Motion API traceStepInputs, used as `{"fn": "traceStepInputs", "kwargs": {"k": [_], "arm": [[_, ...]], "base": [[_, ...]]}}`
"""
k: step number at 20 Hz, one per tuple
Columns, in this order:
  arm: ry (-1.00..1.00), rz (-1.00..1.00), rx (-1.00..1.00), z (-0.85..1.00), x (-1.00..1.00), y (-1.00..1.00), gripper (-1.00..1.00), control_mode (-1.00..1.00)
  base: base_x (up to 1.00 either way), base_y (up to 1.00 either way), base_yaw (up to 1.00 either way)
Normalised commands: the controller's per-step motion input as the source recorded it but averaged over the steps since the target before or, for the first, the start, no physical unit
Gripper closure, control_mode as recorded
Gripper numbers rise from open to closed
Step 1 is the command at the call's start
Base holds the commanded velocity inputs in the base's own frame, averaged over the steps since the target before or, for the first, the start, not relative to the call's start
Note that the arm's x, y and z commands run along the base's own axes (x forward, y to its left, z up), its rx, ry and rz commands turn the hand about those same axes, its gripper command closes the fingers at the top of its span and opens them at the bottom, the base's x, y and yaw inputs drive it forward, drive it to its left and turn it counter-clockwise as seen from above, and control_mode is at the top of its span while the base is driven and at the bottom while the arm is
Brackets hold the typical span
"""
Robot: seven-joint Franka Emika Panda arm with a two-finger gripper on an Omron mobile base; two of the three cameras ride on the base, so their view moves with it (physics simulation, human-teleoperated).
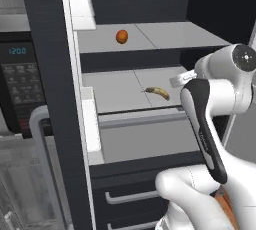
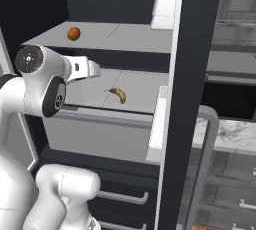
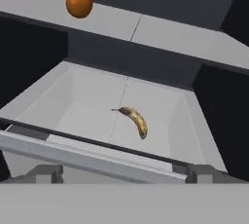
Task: Retrieve the mango and banana from the fridge and place them into the bowl on the dining table.
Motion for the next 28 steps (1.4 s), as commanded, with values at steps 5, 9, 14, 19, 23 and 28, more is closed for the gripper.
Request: {"fn": "traceStepInputs", "kwargs": {"k": [5, 9, 14, 19, 23, 28], "arm": [[0.01, 0.00, 0.00, 0.00, 0.20, 0.01, -1.00, -1.00], [0.01, 0.02, 0.00, 0.00, 0.59, 0.07, -1.00, -1.00], [0.00, 0.00, 0.00, 0.08, 0.09, 0.20, -1.00, -1.00], [0.00, 0.00, 0.00, 0.13, 0.00, 0.38, -1.00, -1.00], [0.00, 0.00, 0.00, 0.16, 0.00, 0.37, -1.00, -1.00], [0.00, 0.00, 0.03, 0.20, 0.00, 0.23, -1.00, -1.00]], "base": [[0.80, 0.00, 0.00], [0.00, 0.00, 0.00], [0.00, 0.00, 0.00], [0.00, 0.00, 0.00], [0.00, 0.00, 0.00], [0.00, 0.00, 0.00]]}}
